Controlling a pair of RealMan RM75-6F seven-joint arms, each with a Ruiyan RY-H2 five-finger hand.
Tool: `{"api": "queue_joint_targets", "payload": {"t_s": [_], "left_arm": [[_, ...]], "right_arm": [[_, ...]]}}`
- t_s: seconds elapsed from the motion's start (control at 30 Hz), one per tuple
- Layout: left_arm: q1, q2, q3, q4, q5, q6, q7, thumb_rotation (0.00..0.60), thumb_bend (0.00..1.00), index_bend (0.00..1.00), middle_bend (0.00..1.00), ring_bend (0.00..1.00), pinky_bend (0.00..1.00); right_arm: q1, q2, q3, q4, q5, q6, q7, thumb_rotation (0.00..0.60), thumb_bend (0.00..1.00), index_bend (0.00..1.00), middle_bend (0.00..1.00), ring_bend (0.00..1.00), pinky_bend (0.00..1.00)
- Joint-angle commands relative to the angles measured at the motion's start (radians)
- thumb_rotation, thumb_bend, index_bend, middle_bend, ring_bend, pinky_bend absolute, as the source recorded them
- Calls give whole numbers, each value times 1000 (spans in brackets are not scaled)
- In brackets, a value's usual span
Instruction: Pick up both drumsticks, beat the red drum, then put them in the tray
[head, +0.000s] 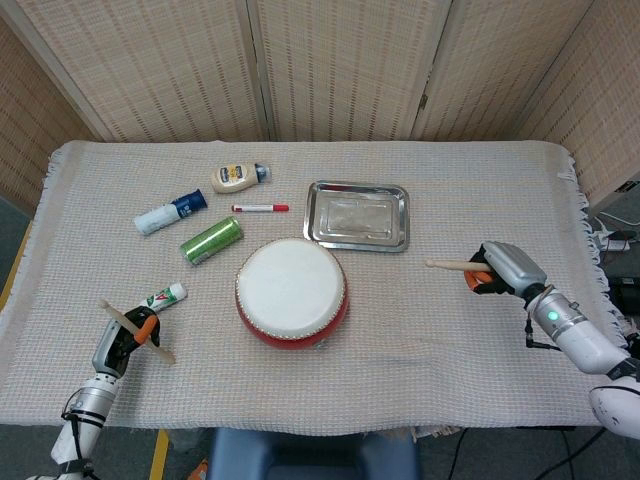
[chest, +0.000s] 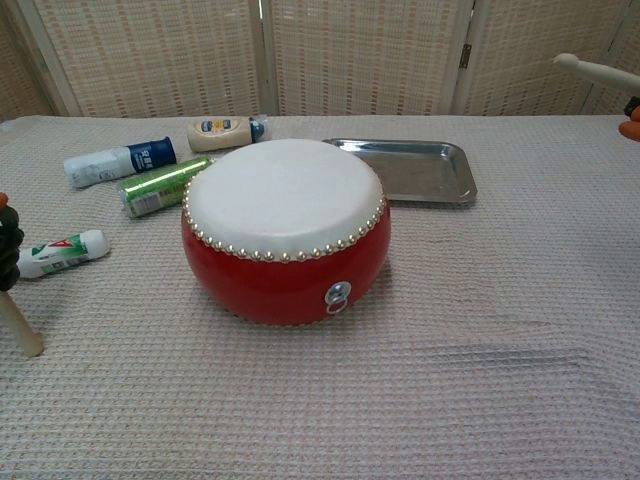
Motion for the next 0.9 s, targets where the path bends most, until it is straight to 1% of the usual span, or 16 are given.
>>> {"api": "queue_joint_targets", "payload": {"t_s": [0.03, 0.33, 0.67, 0.8, 0.9], "left_arm": [[4, -14, 8, 10, 8, 4, 12, 400, 346, 616, 712, 685, 660], [17, -58, 44, 54, 47, 23, 40, 407, 348, 640, 722, 689, 659], [27, -107, 78, 114, 80, 32, 4, 413, 349, 658, 729, 689, 657], [29, -119, 85, 131, 87, 36, -2, 434, 350, 674, 738, 697, 657], [28, -125, 88, 141, 93, 39, -10, 481, 351, 693, 769, 725, 660]], "right_arm": [[-1, 0, 0, 1, -1, 3, 3, 600, 1000, 1000, 1000, 1000, 1000], [-2, 2, -2, 1, -2, 8, 6, 600, 1000, 1000, 1000, 1000, 1000], [0, 4, -2, -4, 3, 10, 0, 600, 1000, 1000, 1000, 1000, 1000], [-1, 8, 0, -10, 5, 15, -3, 600, 1000, 1000, 1000, 1000, 1000], [-3, 10, 0, -12, 8, 18, -4, 600, 1000, 1000, 1000, 1000, 1000]]}}
